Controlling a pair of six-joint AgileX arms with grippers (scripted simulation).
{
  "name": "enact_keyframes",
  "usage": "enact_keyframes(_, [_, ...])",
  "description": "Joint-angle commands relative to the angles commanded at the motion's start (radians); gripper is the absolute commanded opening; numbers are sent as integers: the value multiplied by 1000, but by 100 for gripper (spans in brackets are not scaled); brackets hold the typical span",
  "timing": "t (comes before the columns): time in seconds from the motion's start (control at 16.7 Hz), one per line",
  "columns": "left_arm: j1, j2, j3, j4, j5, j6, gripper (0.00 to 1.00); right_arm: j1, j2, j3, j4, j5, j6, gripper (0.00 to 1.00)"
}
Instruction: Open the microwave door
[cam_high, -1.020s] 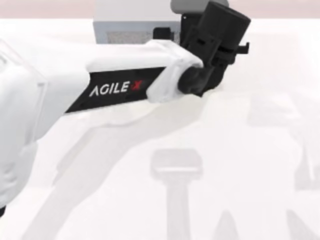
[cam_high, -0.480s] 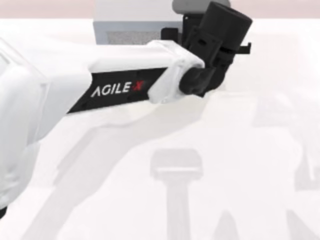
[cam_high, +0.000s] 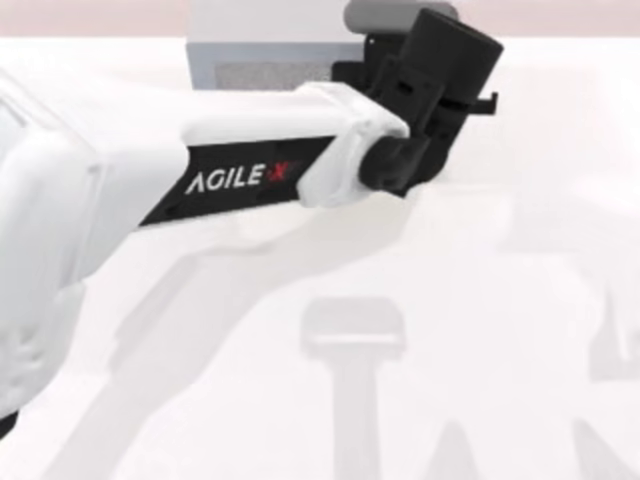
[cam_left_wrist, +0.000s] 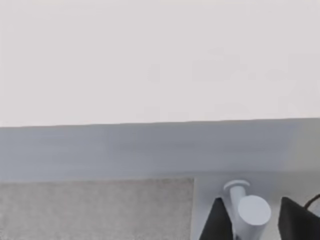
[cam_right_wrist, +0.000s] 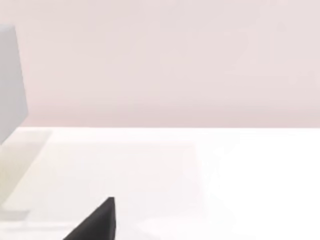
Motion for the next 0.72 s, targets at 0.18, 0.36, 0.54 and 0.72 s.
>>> enact_keyframes(0.18, [7, 39, 85, -98, 27, -26, 0, 0, 0, 0, 0, 0, 0, 100])
enact_keyframes(0.36, [21, 95, 230, -287, 78, -73, 0, 0, 0, 0, 0, 0, 0, 100])
enact_keyframes(0.54, [41, 149, 408, -539, 146, -132, 0, 0, 0, 0, 0, 0, 0, 100])
enact_keyframes(0.72, [63, 194, 582, -794, 220, -191, 0, 0, 0, 0, 0, 0, 0, 100])
